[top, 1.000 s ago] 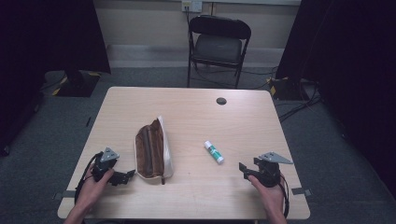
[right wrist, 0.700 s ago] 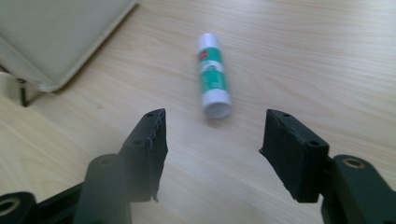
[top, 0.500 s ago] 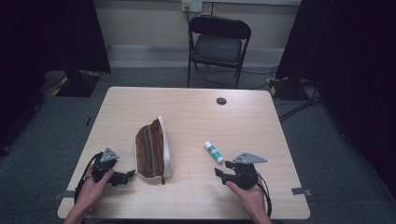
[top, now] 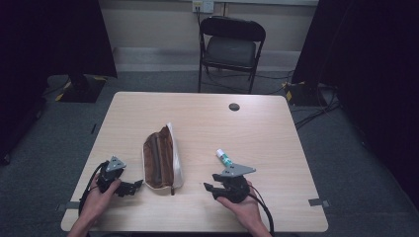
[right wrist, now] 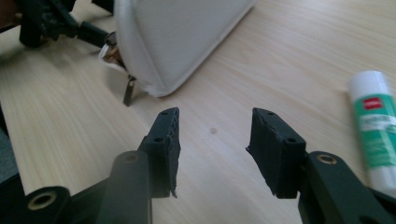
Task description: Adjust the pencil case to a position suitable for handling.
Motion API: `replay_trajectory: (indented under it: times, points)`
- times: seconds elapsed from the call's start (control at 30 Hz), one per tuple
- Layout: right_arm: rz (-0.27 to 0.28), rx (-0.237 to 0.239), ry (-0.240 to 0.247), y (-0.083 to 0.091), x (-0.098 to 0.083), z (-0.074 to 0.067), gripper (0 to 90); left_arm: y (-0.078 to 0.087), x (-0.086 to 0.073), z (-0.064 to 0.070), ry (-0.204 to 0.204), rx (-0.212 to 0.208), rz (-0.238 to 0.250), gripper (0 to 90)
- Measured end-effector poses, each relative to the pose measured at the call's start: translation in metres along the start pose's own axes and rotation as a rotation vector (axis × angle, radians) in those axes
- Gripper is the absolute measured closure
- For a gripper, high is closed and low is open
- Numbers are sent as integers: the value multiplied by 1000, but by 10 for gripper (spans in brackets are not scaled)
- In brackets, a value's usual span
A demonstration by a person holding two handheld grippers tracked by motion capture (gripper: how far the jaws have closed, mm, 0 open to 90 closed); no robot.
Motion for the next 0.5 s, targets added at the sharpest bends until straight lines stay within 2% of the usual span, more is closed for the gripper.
replay_trajectory:
  times: [0.2, 0.3, 0.5]
  points:
    - [-31, 39, 44, -20, 4, -18, 508, 0, 0, 0, 0, 0, 0, 0]
    - [-17, 60, 65, -30, 16, -28, 468, 0, 0, 0, 0, 0, 0, 0]
    - [-13, 91, 104, -48, 37, -43, 450, 0, 0, 0, -1, 0, 0, 0]
Point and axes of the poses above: each handheld gripper's, and its own axes: y roughly backward along the jaws, x roughly out of its top, z roughly to its right, the point moved 1 cm from there along -y, roughly forward along the jaws, and after that the axes turned 14 degrees about -y, right-handed, at the moved point
